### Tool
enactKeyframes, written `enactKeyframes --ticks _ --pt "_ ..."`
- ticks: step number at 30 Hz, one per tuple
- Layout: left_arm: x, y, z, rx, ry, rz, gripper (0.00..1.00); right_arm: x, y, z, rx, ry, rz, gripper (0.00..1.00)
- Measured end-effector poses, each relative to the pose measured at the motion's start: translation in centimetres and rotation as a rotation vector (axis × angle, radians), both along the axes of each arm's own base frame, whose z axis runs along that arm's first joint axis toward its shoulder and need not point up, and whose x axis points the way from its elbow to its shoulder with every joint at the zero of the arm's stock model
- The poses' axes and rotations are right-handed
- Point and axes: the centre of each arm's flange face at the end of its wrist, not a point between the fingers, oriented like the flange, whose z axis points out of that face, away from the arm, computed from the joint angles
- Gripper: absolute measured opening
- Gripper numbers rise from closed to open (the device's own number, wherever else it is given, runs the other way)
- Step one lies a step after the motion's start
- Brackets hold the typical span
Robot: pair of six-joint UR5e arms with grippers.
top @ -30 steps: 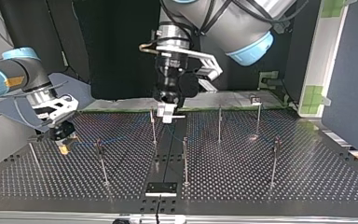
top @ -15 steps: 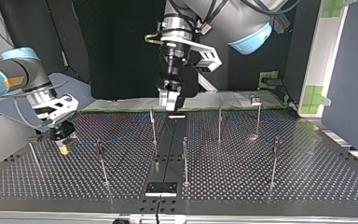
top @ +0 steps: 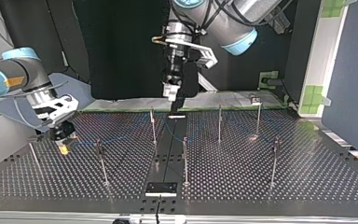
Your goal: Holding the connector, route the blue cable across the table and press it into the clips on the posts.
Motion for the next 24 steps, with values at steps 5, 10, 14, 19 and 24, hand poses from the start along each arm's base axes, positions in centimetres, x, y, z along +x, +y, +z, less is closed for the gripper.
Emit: enactKeyframes --ticks 5,10,14,19,24 --pt "-0.1 -0.2 -3.7 0.036 0.03 -0.026 1.0 0.0 0.0 0.0 0.0 0.0 0.0 0.0" --pt "-0.4 0.0 -7.4 0.076 0.06 -0.028 1.0 0.0 0.0 0.0 0.0 0.0 0.0 0.0" --pt "-0.9 0.2 -10.5 0.124 0.084 -0.029 1.0 0.0 0.0 0.0 0.0 0.0 0.0 0.0" --pt "-1.6 0.6 -13.6 0.177 0.108 -0.028 1.0 0.0 0.0 0.0 0.0 0.0 0.0 0.0" --pt "-2.5 1.3 -16.9 0.215 0.14 -0.029 1.0 0.0 0.0 0.0 0.0 0.0 0.0 0.0"
